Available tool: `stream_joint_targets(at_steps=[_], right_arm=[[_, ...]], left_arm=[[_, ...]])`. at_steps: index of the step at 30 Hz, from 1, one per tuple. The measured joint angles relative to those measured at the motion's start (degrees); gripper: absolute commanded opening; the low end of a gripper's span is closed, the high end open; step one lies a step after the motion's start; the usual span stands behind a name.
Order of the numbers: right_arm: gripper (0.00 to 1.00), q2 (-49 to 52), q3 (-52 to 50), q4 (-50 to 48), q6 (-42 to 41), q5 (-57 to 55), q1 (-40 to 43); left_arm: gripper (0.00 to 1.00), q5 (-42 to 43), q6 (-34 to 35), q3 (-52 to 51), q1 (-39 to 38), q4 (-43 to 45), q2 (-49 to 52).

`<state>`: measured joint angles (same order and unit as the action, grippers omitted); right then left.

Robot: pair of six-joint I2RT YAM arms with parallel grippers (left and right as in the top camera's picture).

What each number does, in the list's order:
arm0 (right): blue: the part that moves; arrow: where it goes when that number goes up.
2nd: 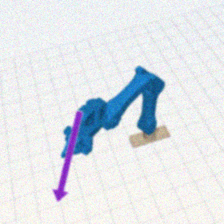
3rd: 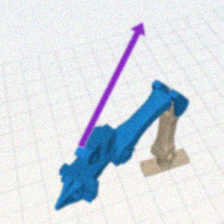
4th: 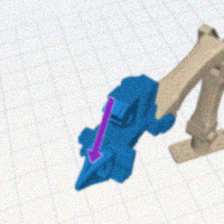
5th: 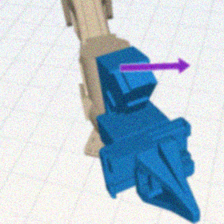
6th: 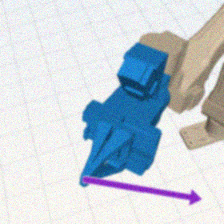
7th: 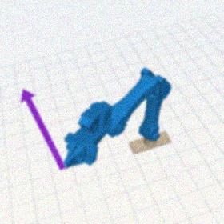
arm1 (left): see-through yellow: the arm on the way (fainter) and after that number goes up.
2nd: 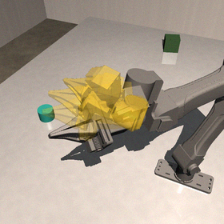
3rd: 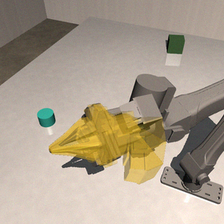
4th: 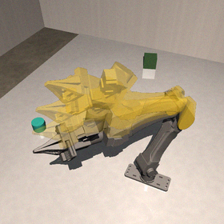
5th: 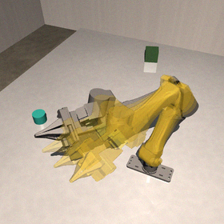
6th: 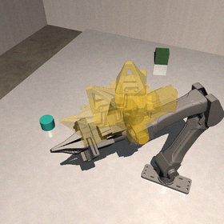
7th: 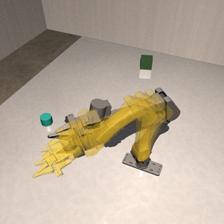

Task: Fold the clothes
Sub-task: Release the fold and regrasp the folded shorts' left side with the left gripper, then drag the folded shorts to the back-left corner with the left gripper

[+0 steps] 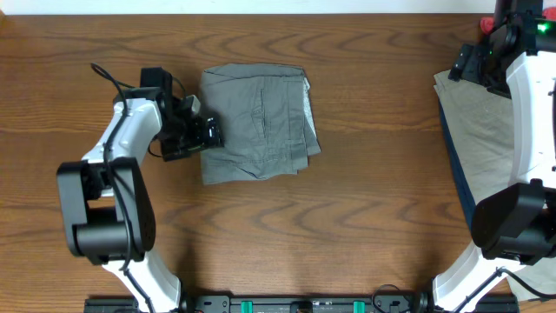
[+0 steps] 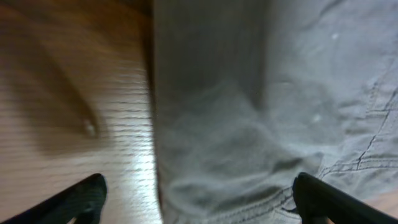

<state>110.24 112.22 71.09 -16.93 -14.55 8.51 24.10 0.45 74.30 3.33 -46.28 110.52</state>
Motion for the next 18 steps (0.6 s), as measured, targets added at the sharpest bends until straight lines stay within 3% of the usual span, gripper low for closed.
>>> stream_joint_targets(at_steps=[3,5,11,13,18], right_arm=[[0.99,0.0,0.0,0.02,0.0,0.0,0.0],[0.99,0.0,0.0,0.02,0.0,0.0,0.0],[0.99,0.0,0.0,0.02,0.0,0.0,0.0],[0.99,0.0,0.0,0.0,0.0,0.0,0.0],[0.99,0.0,0.0,0.02,0.0,0.0,0.0]], left_arm=[[0.79,0.9,-0.61,-0.02,0.0,0.39,1.68],[0.62,1.29,-0.66,0.0,0.0,0.94,2.54],[0.24,1.79,-1.55,-0.02,-0.02,3.15,4.66],[0.06,2.14,-1.33,-0.02,0.0,3.43,5.18],[0.06,2.58,-0.74,-0.02,0.04,5.4,5.44]])
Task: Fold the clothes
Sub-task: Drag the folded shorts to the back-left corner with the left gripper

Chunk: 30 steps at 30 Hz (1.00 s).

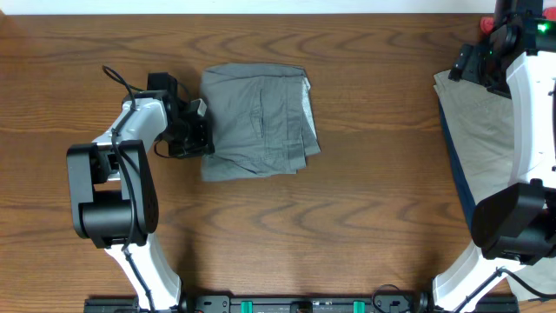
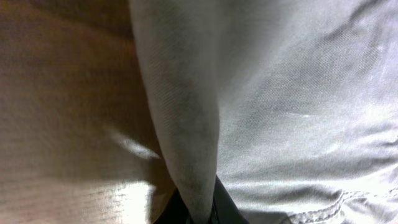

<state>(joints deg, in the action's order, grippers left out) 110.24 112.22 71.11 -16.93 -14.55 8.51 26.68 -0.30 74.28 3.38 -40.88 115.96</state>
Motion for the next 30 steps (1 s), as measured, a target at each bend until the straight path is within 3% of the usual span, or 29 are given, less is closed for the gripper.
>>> stream_joint_targets(at_steps=[8,16,22,26,30], right_arm=[[0.99,0.0,0.0,-0.02,0.0,0.0,0.0],[0.99,0.0,0.0,-0.02,0.0,0.0,0.0],[0.99,0.0,0.0,0.0,0.0,0.0,0.0],[0.99,0.0,0.0,0.0,0.0,0.0,0.0],[0.99,0.0,0.0,0.0,0.0,0.0,0.0]], left_arm=[[0.06,0.46,5.88,0.0,5.01,6.12,0.04],[0.06,-1.31,13.68,0.0,23.85,7.37,0.04],[0.06,-1.86,23.32,0.02,39.1,6.29,0.04],[0.06,-1.29,29.99,0.02,44.33,5.01,0.04],[0.06,-0.92,32.92,0.02,44.89,5.33,0.04]])
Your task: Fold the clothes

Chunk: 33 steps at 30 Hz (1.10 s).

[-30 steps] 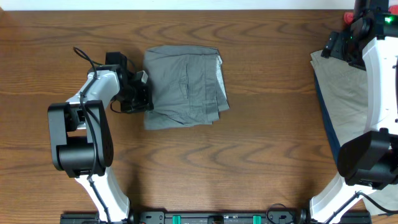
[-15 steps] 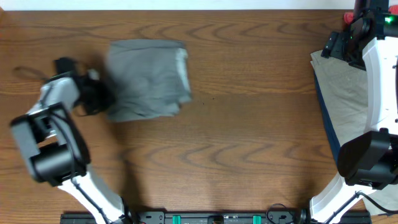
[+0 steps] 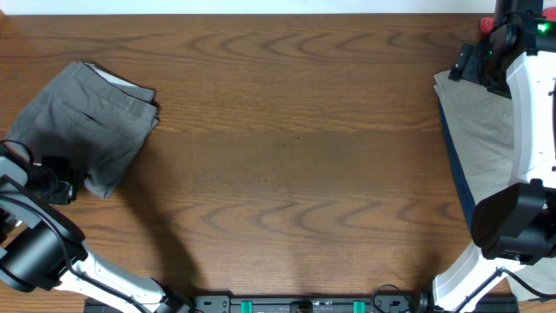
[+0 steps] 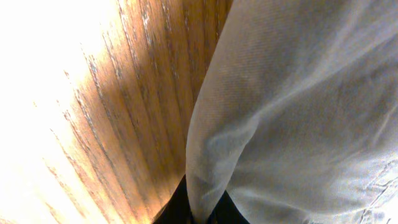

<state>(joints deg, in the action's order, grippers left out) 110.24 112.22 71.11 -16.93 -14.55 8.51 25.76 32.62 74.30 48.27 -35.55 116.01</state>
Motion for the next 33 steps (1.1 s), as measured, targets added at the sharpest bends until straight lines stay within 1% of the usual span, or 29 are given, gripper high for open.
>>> stream_joint_targets(at_steps=[2,6,10,14,19,26,33], right_arm=[[0.99,0.0,0.0,0.0,0.0,0.0,0.0],[0.99,0.0,0.0,0.0,0.0,0.0,0.0],[0.99,0.0,0.0,0.0,0.0,0.0,0.0],[0.99,0.0,0.0,0.0,0.0,0.0,0.0],[0.99,0.0,0.0,-0.02,0.0,0.0,0.0],[0.99,0.0,0.0,0.0,0.0,0.0,0.0],[0.99,0.0,0.0,0.0,0.0,0.0,0.0]], left_arm=[[0.06,-0.02,0.66,-0.02,-0.57,0.94,0.0],[0.06,-0.22,1.64,-0.02,-4.0,5.97,0.04],[0.06,-0.22,2.32,-0.02,-9.49,13.18,0.17],[0.06,-0.11,4.81,-0.04,-15.58,22.27,0.9],[0.06,0.02,7.28,-0.02,-20.5,32.2,3.58],[0.06,1.16,9.92,0.17,-21.88,40.59,8.41],[0.06,2.23,10.38,2.03,-21.84,41.81,10.27]])
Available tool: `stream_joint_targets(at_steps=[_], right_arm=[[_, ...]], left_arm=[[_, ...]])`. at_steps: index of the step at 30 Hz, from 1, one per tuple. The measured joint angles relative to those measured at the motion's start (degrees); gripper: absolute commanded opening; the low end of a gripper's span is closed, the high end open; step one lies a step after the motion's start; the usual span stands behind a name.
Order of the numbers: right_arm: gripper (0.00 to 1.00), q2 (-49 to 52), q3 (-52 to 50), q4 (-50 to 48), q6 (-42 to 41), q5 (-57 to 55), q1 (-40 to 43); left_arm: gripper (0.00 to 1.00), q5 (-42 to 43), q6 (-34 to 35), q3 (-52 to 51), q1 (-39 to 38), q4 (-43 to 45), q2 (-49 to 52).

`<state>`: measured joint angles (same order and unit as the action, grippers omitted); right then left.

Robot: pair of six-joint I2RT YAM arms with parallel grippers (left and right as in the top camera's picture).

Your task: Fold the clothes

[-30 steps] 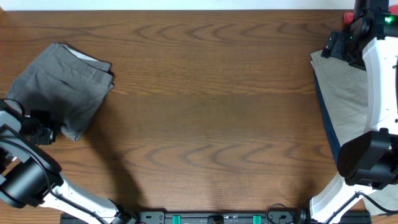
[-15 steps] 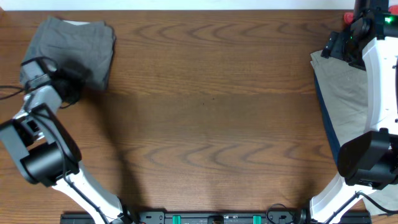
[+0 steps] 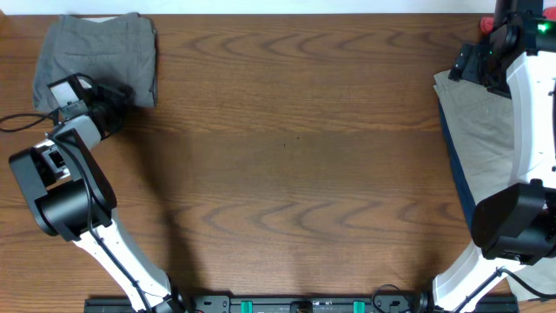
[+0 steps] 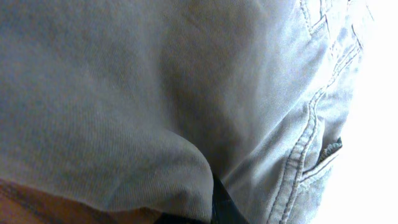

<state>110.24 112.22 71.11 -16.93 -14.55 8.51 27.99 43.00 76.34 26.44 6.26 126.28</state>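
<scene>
The folded grey garment [image 3: 95, 52] lies flat in the table's far left corner. My left gripper [image 3: 115, 94] is at its near edge, shut on a fold of the cloth. Grey fabric [image 4: 155, 93] fills the left wrist view, with a stitched seam and pocket [image 4: 314, 146] on the right. One dark fingertip [image 4: 219, 205] shows under the pinched fold. My right gripper [image 3: 472, 63] stays at the far right over a beige garment [image 3: 482, 130]; its jaws cannot be made out.
The beige garment on the right lies on top of a dark blue one [image 3: 449, 143], both running off the table's right side. Bare wooden table [image 3: 295, 156] stretches between the two arms. The right arm [image 3: 532, 104] stands along the right edge.
The folded grey garment has gone from the left edge of the table to the far left corner and now lies squarer. My left gripper is still shut on it.
My left gripper stood open at the left edge of the folded garment, left of the table's centre. Then it was shut on that edge. Later the garment lay at the table's left edge, and now it is in the far left corner. The right arm has not moved.
</scene>
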Motion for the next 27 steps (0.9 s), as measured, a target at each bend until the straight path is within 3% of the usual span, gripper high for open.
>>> stream_joint_targets(at_steps=[15,27], right_arm=[[0.99,0.0,0.0,0.0,0.0,0.0,0.0],[0.99,0.0,0.0,0.0,0.0,0.0,0.0]], left_arm=[[0.06,5.29,-21.9,2.78,1.75,-13.27,-0.42],[0.06,6.1,-19.34,1.01,0.28,-2.54,0.7]])
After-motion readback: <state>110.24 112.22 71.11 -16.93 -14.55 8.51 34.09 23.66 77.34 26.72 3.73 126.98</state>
